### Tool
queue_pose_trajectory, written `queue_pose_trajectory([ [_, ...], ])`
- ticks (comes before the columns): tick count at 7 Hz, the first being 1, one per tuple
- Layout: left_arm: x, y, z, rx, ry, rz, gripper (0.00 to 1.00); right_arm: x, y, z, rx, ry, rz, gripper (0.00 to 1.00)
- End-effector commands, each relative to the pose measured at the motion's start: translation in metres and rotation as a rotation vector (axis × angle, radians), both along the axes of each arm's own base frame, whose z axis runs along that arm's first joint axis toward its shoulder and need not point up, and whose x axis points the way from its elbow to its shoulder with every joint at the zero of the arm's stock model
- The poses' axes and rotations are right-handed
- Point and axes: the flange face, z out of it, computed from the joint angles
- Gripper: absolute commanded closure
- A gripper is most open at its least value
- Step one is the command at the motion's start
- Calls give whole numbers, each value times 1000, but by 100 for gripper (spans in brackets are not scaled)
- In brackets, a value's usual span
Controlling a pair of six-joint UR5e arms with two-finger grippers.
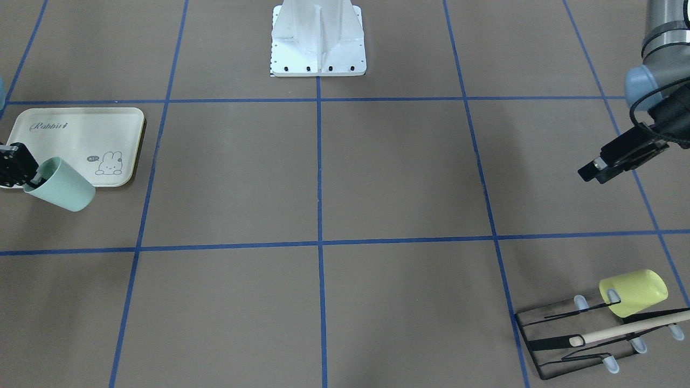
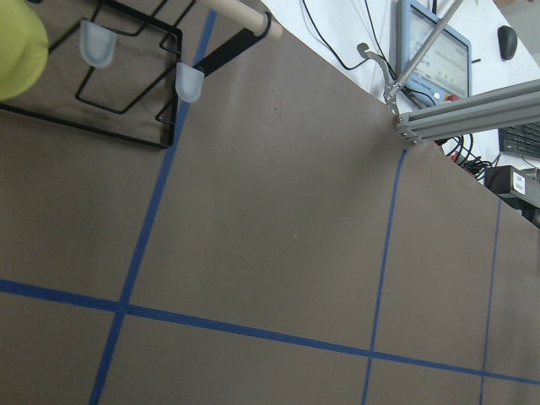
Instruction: Left arm grabs green cup and hands to right arm on tray
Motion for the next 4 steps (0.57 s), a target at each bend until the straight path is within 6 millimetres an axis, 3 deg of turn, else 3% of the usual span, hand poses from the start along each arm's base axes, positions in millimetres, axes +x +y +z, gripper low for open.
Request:
queue_pose_trajectory([
  [1,-19,-18,15,55,-137,-82,0,7,5,17,-20,146,-32,100],
  [3,-40,-26,31,149,-339,-89,0,6,12,-30,-66,241,-103,100],
  [4,-50,-17,43,187,-473,-48,0,3,31,-36,-94,283,-148,100],
])
